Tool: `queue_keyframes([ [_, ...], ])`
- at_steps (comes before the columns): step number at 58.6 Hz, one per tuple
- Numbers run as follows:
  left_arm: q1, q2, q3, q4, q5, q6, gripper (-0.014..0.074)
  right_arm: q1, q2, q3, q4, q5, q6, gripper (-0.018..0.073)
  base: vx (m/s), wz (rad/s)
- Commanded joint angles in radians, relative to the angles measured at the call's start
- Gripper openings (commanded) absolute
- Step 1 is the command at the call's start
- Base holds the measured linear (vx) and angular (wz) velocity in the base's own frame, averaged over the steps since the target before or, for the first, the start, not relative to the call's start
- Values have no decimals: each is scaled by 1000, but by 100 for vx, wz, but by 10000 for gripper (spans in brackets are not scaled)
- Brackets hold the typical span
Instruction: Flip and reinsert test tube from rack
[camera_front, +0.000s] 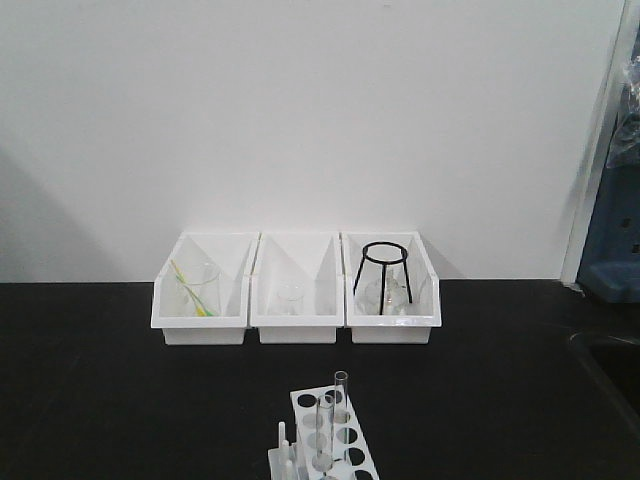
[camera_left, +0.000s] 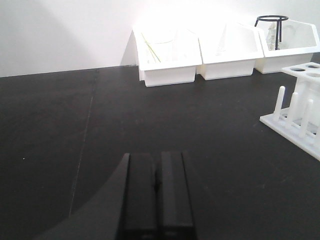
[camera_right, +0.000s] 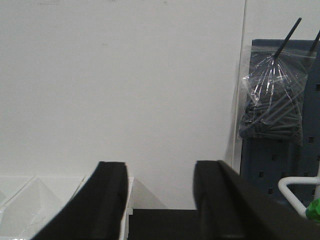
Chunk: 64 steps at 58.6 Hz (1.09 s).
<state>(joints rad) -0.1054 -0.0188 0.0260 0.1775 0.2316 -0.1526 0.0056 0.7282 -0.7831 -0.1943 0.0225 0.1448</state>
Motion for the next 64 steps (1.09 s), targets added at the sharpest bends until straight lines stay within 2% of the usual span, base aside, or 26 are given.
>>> queue_keyframes([
  [1, 0, -8, -4, -5, -80, -9, -6, -4, -3, -36, -9, -99, -1, 586, 0, 0],
  [7, 0, -8, -4, -5, -80, -9, -6, -4, -4, -36, 30, -183, 33, 644, 0, 0],
  [17, 0, -8, -4, -5, -80, -9, -6, 24, 12, 22, -8, -261, 126, 623, 0, 0],
  [23, 0, -8, -4, -5, -80, -9, -6, 103, 28, 142, -94, -385, 136, 581, 0, 0],
  [28, 0, -8, -4, -5, -80, -9, -6, 200, 91, 259, -165, -518, 136, 547, 0, 0],
  [35, 0, -8, -4, -5, -80, -9, -6, 312, 240, 343, -194, -640, 125, 522, 0, 0],
  [40, 0, -8, -4, -5, -80, -9, -6, 359, 378, 347, -225, -717, 110, 519, 0, 0],
  [53, 0, -8, -4, -5, -80, -9, -6, 385, 721, 342, -235, -1113, 86, 519, 0, 0],
  [58, 0, -8, -4, -5, -80, -9, -6, 385, 820, 317, -244, -1182, 73, 519, 0, 0],
  [64, 0, -8, -4, -5, -80, -9, -6, 385, 916, 246, -289, -1193, 73, 519, 0, 0],
])
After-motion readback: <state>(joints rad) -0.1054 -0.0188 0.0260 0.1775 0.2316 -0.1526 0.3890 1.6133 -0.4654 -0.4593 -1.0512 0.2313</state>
